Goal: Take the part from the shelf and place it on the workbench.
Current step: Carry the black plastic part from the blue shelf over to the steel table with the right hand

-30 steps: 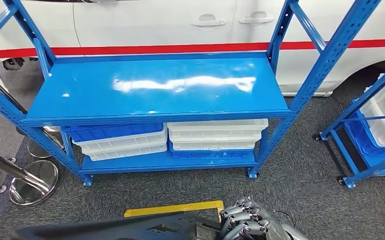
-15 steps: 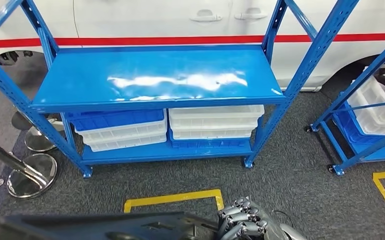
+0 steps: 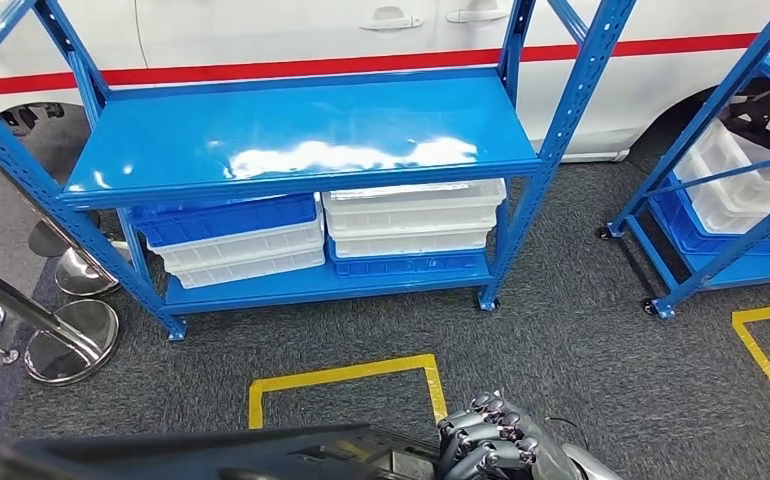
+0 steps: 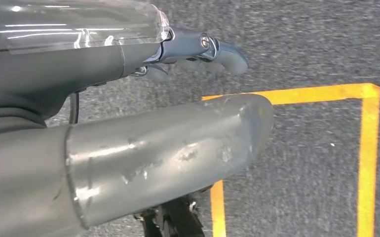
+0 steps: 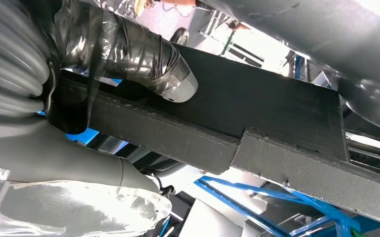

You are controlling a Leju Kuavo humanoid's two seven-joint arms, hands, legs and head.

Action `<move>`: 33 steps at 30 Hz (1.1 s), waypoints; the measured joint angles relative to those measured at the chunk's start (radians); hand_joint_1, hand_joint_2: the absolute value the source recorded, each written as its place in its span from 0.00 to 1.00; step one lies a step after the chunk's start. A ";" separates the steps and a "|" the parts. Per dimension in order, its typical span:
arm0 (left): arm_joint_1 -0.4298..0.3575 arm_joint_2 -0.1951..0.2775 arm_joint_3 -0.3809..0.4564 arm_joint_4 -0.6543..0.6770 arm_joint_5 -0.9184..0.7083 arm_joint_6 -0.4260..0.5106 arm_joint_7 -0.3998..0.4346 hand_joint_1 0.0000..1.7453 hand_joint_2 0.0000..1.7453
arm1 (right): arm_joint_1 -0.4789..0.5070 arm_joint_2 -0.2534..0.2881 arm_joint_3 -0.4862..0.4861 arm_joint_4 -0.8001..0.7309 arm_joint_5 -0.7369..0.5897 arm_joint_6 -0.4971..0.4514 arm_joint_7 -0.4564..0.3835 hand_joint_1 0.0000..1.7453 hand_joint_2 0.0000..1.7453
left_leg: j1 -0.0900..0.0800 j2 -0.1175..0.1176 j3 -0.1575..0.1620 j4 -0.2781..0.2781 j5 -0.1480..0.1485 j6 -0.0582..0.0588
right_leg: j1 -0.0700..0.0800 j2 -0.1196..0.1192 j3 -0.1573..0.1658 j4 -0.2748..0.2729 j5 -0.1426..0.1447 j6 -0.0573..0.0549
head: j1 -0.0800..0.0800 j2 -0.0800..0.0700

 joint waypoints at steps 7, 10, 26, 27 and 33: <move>-0.003 -0.001 0.007 0.000 0.000 0.004 0.006 0.00 0.00 | 0.006 0.000 0.003 0.000 0.004 -0.004 0.000 1.00 1.00 | 0.000 -0.004 0.154 -0.049 0.030 -0.004 | 0.001 0.001 -0.133 0.066 0.057 0.015 | 0.000 0.000; -0.004 -0.003 0.008 0.000 0.000 0.005 0.010 0.00 0.00 | 0.005 0.000 0.003 0.000 0.010 -0.014 0.000 1.00 1.00 | -0.005 -0.008 0.214 -0.162 0.003 0.016 | 0.004 0.000 -0.144 0.071 0.083 0.030 | 0.000 0.000; -0.006 -0.027 0.101 0.000 0.047 0.218 0.513 0.00 0.00 | -0.025 -0.032 -0.018 0.005 -0.003 -0.023 -0.001 1.00 1.00 | -0.001 0.013 0.080 -0.155 0.126 0.011 | -0.011 0.005 0.021 0.027 -0.044 0.037 | 0.000 0.000; -0.006 -0.028 0.111 0.000 0.054 0.225 0.512 0.00 0.00 | -0.027 -0.035 -0.029 0.005 -0.009 -0.016 -0.002 1.00 1.00 | 0.000 0.011 0.075 -0.147 0.121 0.006 | -0.011 0.004 0.020 0.020 -0.039 0.029 | 0.000 0.000; -0.006 -0.038 0.151 0.000 0.062 0.262 0.490 0.00 0.00 | -0.034 -0.038 -0.076 0.006 -0.033 0.012 -0.005 1.00 1.00 | 0.003 -0.002 -0.038 0.138 -0.035 -0.008 | -0.004 0.006 -0.020 0.031 -0.013 0.001 | 0.000 0.000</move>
